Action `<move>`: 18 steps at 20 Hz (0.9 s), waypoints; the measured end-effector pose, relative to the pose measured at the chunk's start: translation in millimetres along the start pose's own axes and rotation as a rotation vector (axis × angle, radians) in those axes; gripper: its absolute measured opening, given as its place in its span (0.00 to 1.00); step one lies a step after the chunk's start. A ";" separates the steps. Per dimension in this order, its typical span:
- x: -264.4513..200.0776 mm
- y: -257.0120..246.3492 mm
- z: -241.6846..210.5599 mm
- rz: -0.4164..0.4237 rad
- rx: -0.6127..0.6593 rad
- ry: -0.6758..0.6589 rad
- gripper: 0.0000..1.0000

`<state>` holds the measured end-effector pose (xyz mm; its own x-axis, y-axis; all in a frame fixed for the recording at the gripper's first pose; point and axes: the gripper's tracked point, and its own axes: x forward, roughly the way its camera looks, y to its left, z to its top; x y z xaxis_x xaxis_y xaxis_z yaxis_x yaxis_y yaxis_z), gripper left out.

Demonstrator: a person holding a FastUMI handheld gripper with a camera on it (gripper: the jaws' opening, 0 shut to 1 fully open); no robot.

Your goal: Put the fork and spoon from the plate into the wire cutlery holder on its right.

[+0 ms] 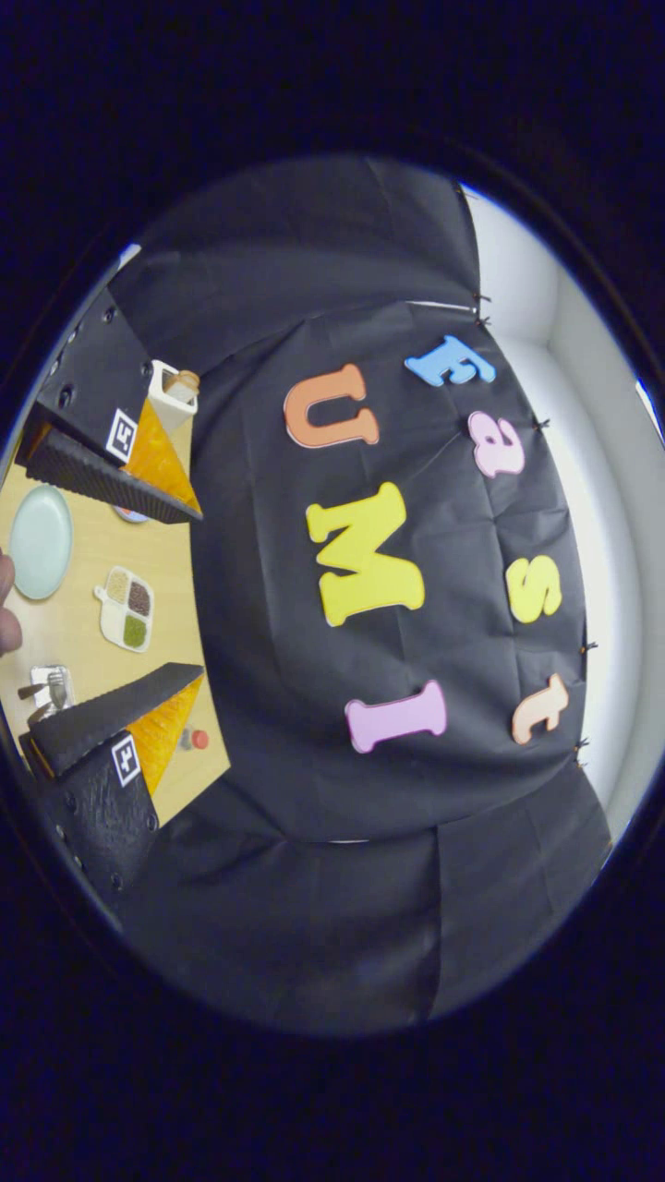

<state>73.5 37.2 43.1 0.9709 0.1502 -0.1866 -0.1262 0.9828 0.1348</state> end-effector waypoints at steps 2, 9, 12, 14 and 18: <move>-3.8 10.1 23.9 -0.009 -0.031 -0.102 0.91; -3.7 14.3 16.5 -0.004 -0.080 -0.130 0.91; -3.5 10.7 17.5 -0.010 -0.104 -0.135 0.91; -2.3 14.1 15.3 -0.008 -0.096 -0.130 0.91; 6.2 9.2 -1.8 -0.027 -0.053 -0.106 0.92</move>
<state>77.9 47.4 41.4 0.9898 0.1144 -0.0851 -0.1078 0.9910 0.0788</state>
